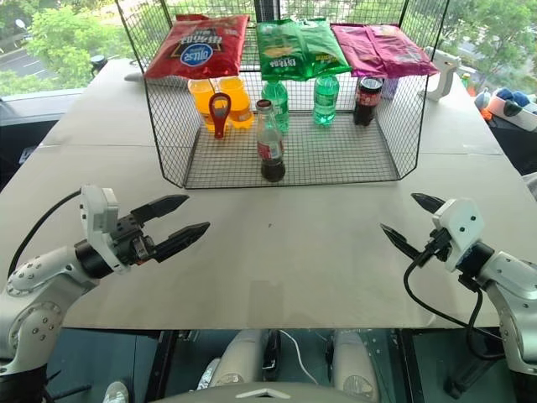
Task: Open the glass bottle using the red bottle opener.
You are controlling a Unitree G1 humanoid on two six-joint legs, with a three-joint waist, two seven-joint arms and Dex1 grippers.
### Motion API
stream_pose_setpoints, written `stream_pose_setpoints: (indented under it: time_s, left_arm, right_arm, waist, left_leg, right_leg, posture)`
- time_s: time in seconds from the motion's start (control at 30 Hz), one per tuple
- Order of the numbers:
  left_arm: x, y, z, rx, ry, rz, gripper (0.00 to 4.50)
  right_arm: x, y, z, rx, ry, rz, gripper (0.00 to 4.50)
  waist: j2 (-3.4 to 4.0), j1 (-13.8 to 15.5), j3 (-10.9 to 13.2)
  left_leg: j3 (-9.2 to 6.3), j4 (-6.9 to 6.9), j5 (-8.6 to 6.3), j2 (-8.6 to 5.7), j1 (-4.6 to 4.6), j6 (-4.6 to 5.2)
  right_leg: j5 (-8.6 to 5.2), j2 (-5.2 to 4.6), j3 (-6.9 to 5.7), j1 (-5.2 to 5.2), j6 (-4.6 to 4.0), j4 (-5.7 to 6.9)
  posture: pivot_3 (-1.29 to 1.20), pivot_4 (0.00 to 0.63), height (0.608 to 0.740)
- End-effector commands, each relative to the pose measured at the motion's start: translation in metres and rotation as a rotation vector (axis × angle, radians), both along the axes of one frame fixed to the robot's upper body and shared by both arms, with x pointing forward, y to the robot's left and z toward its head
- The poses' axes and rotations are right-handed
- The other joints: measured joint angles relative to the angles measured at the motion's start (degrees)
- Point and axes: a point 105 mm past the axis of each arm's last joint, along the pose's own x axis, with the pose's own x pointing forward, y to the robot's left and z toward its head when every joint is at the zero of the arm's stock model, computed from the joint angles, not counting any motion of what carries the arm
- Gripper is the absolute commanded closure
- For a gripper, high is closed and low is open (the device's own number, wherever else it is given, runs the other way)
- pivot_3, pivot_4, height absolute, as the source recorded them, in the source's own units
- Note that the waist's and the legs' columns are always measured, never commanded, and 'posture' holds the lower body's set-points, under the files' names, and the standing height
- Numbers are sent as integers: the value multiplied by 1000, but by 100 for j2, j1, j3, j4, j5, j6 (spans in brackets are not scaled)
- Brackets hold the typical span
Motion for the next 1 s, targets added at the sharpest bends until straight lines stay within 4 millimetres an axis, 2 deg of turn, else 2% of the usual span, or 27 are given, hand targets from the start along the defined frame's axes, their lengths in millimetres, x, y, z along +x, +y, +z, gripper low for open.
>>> stream_pose_setpoints:
  time_s: [0.03,0.13,0.2,0.33,0.47,0.73,1.0]
  left_arm:
    - [7,2,18,2,-97,56,80]
    - [24,5,25,-40,-130,143,80]
    - [27,6,27,-45,-127,159,80]
    - [43,10,33,-62,-108,226,80]
    - [53,15,41,-59,-125,252,80]
    - [81,17,54,-13,-149,313,80]
    - [107,12,61,40,-166,344,80]
  right_arm:
    - [-1,1,17,21,-84,-2,18]
    - [-4,24,31,89,-147,73,18]
    - [-7,32,38,114,-169,110,18]
    - [-22,67,78,244,-285,289,18]
    - [-30,84,95,284,-308,359,18]
    - [-44,96,107,327,-307,413,18]
    - [-45,103,110,348,-330,401,18]
  waist:
    - [0,1,0]
    - [0,14,0]
    - [0,3,0]
    - [1,-19,1]
    - [-2,16,0]
    - [-3,5,1]
    - [-4,3,1]
  left_leg:
    - [0,0,0,0,0,0]
    - [-8,2,1,0,-1,0]
    - [-5,2,1,0,1,0]
    - [0,1,1,0,2,1]
    - [-9,1,1,-1,1,0]
    - [-8,2,1,-8,-2,1]
    - [-3,2,1,-15,-2,1]
  right_leg:
    - [0,0,0,0,0,0]
    - [0,4,-4,3,0,1]
    - [1,5,0,4,0,3]
    - [1,8,5,2,1,4]
    - [1,10,-2,5,0,4]
    - [2,8,-3,6,0,3]
    - [2,10,-1,6,1,5]
  posture:
    - [0,150,740]
    - [0,150,740]
    - [0,150,740]
    - [0,150,740]
    - [0,150,740]
    - [0,150,740]
    - [0,150,740]
